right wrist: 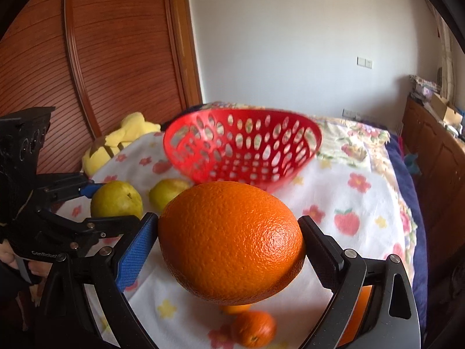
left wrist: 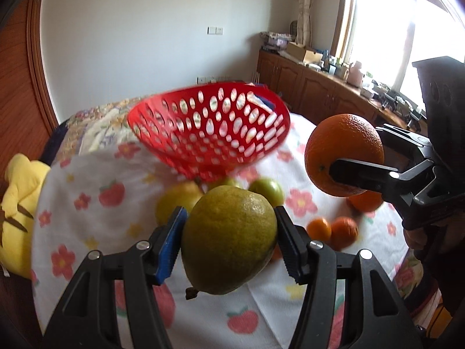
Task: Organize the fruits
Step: 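Carry the pear and orange over the red basket and open both tools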
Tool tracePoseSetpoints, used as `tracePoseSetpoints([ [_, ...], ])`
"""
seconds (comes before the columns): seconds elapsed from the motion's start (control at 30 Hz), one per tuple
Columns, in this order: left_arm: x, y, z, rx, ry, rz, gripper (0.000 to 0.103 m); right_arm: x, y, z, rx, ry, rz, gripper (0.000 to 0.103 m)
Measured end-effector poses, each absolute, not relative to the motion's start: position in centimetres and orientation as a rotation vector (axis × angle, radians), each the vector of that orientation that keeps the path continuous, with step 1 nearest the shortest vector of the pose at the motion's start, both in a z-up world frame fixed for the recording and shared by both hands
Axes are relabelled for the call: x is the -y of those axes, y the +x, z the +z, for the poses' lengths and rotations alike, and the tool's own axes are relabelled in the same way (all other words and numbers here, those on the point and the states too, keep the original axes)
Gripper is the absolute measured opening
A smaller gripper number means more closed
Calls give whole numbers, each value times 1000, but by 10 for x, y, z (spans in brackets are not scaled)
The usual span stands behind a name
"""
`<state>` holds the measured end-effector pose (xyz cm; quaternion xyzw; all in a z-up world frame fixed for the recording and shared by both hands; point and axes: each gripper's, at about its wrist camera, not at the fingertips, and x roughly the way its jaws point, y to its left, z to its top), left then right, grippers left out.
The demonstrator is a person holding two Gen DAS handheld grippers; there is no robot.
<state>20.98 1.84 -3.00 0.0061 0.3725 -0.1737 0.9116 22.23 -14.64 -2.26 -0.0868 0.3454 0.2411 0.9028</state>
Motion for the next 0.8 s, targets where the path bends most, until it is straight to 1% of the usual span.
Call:
tracePoseSetpoints([
  [0.2, -27, 235, -11, -722, 11, -348, 59, 138, 254, -3, -678, -201, 513, 97],
  [0.37, -33, 255, 0, -693, 12, -332, 59, 129, 283, 1, -676, -222, 527, 97],
  [0.57, -45, 279, 2, -685, -16, -293, 59, 114, 321, -14, -728, -259, 537, 97],
  [0.8, -47, 296, 1, -687, -13, -282, 59, 103, 348, -47, -807, -304, 523, 97],
])
